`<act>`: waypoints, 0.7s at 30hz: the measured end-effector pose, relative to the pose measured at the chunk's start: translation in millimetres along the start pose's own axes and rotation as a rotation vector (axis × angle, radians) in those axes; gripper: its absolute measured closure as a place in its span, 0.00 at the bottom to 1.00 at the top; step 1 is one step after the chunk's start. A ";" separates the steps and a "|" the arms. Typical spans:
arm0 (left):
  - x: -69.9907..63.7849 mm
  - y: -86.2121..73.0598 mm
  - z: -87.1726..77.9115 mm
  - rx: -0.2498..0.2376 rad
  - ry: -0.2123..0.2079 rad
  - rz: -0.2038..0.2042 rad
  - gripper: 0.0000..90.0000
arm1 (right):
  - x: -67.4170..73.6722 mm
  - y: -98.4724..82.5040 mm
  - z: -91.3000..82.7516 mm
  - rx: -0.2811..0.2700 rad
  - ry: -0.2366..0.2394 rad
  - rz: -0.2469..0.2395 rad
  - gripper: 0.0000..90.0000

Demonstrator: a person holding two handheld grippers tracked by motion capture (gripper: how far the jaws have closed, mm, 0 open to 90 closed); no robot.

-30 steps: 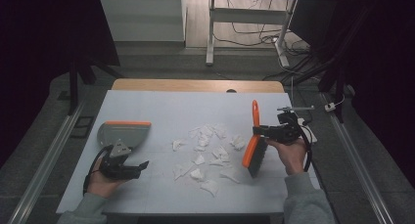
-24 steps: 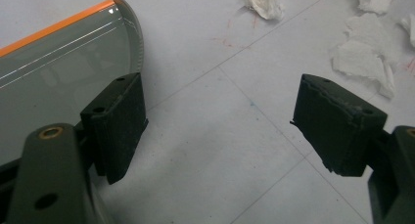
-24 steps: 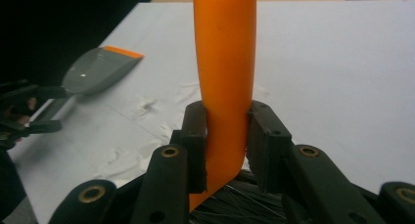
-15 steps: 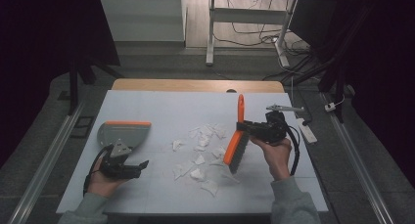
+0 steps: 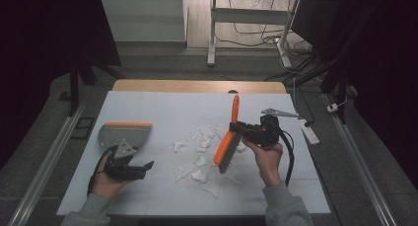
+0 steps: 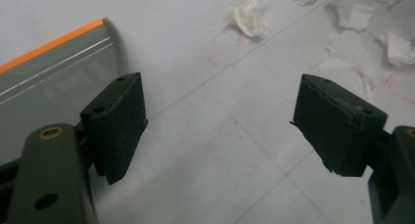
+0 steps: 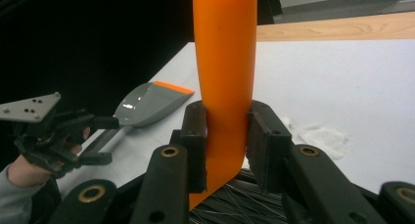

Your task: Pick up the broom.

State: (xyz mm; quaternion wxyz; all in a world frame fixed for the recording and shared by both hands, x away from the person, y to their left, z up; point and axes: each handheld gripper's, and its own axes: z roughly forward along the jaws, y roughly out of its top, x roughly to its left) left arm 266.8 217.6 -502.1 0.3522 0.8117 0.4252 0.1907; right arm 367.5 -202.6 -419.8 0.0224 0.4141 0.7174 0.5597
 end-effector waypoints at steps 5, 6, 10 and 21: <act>-10.5 11.1 0.1 -0.024 -0.021 0.032 0.23 | 5.1 -2.8 5.6 -0.017 0.000 -0.002 0.78; -13.1 13.5 0.0 -0.032 -0.027 0.039 0.23 | 7.8 -4.4 7.8 -0.021 0.002 -0.003 0.78; -24.3 23.3 0.4 -0.061 -0.053 0.061 0.23 | 11.1 -8.0 12.9 -0.028 -0.003 -0.001 0.78; -60.9 50.9 13.9 -0.098 -0.146 0.125 0.23 | 11.9 -15.3 20.5 -0.049 -0.021 0.018 0.78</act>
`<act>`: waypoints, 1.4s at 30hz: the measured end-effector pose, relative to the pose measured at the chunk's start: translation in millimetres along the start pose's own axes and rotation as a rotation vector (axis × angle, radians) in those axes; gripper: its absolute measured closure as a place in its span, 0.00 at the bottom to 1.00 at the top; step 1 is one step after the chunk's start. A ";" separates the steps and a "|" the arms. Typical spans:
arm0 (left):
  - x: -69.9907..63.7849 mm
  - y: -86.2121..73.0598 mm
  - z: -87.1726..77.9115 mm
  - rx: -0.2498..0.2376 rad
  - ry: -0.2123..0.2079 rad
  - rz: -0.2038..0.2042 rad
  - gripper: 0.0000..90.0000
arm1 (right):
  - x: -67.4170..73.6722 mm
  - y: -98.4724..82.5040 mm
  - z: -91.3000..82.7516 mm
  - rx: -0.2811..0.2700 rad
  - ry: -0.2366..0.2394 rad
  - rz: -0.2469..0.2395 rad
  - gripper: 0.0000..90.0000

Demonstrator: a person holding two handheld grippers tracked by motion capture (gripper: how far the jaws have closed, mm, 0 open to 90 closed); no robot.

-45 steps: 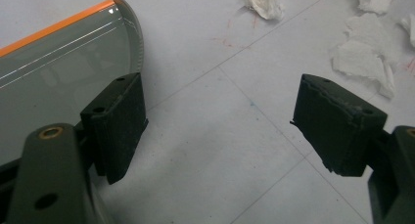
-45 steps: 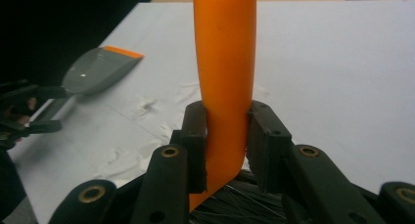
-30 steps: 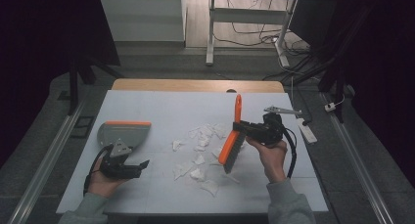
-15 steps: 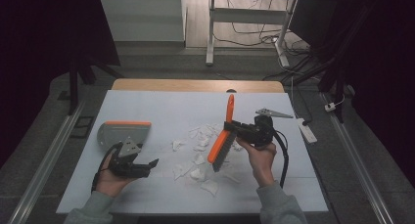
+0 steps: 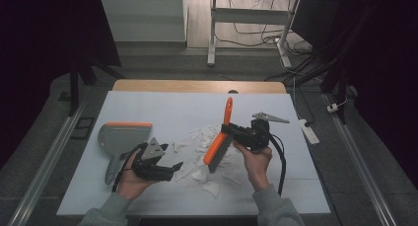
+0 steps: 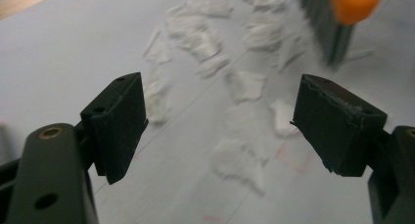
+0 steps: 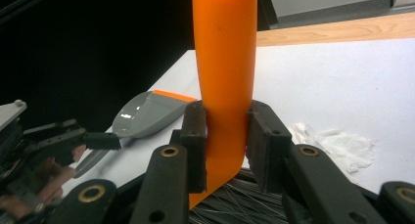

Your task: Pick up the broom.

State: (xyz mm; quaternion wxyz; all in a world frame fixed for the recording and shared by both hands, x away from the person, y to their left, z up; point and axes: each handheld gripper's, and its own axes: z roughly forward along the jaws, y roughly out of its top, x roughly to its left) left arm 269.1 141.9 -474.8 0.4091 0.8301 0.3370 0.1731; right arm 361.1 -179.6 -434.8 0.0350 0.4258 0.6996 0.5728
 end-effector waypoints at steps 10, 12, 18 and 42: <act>-29.4 29.7 29.4 -0.026 -0.076 0.062 0.24 | -2.1 -2.7 0.8 -0.038 -0.009 0.028 0.78; -35.3 36.0 36.3 -0.037 -0.087 0.056 0.24 | -2.5 -3.3 0.2 -0.048 -0.006 0.035 0.78; -51.8 46.9 58.7 -0.053 -0.106 0.087 0.30 | -0.6 -5.2 -0.2 -0.066 -0.006 0.040 0.78; -29.1 32.4 76.6 -0.054 -0.051 -0.023 0.89 | 3.2 -14.5 6.6 -0.090 0.042 0.071 0.78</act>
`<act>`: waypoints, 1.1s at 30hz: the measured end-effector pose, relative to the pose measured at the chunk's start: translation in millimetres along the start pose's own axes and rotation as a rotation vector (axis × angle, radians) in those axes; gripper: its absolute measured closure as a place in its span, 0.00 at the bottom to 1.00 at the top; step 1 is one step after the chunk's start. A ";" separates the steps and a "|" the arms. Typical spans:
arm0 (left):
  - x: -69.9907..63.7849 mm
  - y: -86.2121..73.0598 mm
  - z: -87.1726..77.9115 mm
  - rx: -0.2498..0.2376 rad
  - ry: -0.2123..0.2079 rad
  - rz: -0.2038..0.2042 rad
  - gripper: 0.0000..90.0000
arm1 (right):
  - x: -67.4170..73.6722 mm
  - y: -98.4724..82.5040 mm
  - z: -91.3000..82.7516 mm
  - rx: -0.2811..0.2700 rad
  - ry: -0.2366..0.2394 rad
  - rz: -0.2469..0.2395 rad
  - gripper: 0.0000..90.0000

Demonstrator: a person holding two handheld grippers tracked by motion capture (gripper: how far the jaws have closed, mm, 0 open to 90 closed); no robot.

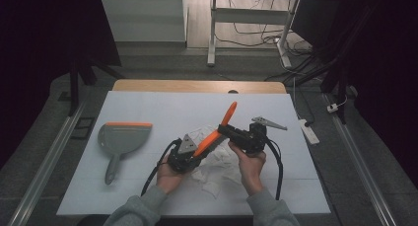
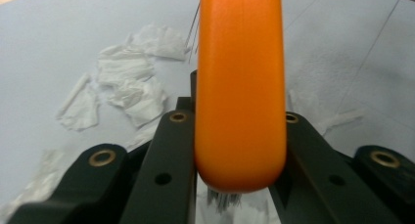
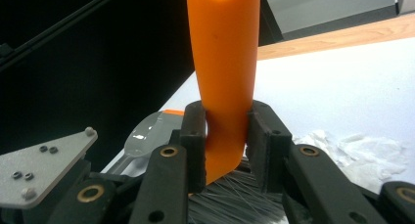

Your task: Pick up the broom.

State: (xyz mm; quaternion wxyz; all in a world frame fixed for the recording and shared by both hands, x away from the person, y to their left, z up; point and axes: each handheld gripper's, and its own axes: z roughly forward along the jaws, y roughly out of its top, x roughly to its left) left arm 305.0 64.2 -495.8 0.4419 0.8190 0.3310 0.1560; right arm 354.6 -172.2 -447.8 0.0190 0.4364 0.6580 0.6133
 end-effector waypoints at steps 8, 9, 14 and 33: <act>7.4 1.4 -11.4 0.024 0.012 0.038 0.89 | -0.8 2.0 2.7 0.013 0.054 -0.049 0.74; 8.6 2.0 -13.5 0.025 0.017 0.040 0.89 | 0.2 2.8 2.2 0.011 0.048 -0.064 0.71; 21.2 4.0 -27.1 0.014 0.017 0.032 0.89 | 1.0 10.6 -4.3 0.005 0.040 -0.141 0.59; 35.1 8.8 -45.6 0.131 -0.022 0.097 0.89 | 6.7 28.2 -20.2 0.231 0.013 -0.402 0.44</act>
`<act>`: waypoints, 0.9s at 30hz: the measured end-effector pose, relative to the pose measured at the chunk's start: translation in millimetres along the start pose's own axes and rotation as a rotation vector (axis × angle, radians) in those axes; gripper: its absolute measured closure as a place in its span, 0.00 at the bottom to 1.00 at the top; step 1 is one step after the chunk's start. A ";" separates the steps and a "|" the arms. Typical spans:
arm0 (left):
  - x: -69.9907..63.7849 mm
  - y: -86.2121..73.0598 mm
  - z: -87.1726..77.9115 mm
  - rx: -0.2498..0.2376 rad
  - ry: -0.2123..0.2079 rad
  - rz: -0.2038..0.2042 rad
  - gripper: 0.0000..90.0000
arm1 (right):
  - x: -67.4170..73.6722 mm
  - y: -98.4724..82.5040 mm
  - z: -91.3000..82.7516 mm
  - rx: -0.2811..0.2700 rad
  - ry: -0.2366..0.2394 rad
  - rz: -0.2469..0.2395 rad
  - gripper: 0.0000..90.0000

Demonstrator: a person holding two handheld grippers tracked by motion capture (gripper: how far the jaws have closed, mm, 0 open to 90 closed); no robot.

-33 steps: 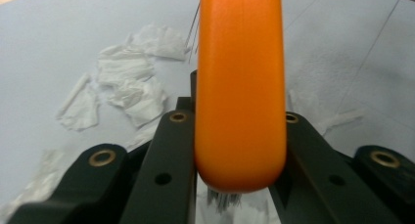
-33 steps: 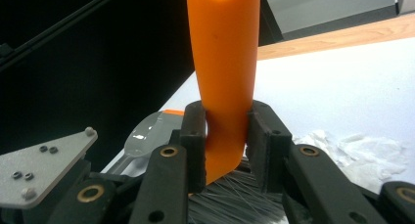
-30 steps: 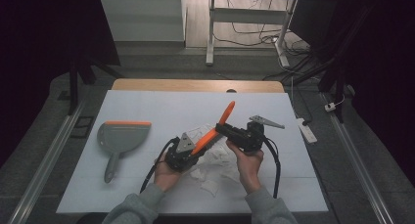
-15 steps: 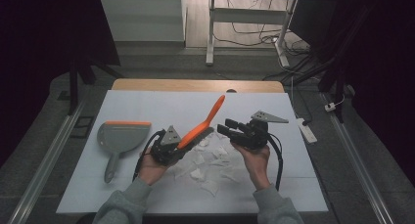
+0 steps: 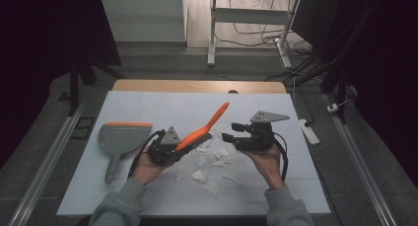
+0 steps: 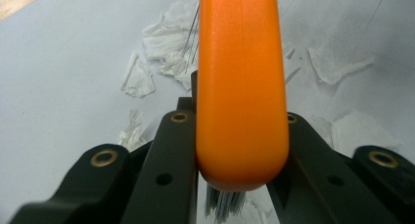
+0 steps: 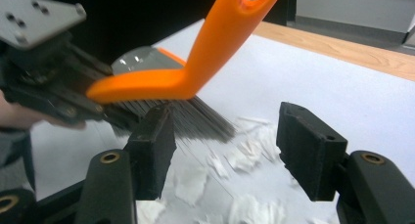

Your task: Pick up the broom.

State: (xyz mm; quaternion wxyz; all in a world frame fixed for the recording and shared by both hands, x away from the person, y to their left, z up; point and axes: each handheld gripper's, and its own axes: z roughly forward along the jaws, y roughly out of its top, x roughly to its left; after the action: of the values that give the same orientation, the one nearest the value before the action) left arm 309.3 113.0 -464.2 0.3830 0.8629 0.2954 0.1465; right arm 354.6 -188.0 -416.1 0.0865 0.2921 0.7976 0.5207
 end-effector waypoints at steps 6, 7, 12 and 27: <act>0.2 0.0 -0.6 0.031 -0.012 0.023 0.89 | 4.3 3.3 -4.9 0.047 0.011 -0.086 0.44; 0.3 0.0 -0.6 0.043 -0.012 0.032 0.89 | 5.9 4.7 -6.1 0.058 0.010 -0.111 0.44; -0.4 0.5 2.4 0.076 -0.038 0.053 0.89 | 14.7 10.5 -9.5 0.088 -0.002 -0.197 0.43; -18.6 5.3 15.4 0.183 -0.073 0.158 0.89 | 53.3 18.3 4.8 0.235 0.003 -0.441 0.39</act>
State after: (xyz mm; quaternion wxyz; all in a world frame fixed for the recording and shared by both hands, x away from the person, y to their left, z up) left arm 304.2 89.7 -470.9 0.3004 0.9196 0.2244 0.1173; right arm 320.2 -149.3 -393.2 0.1621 0.1183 0.8972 0.3933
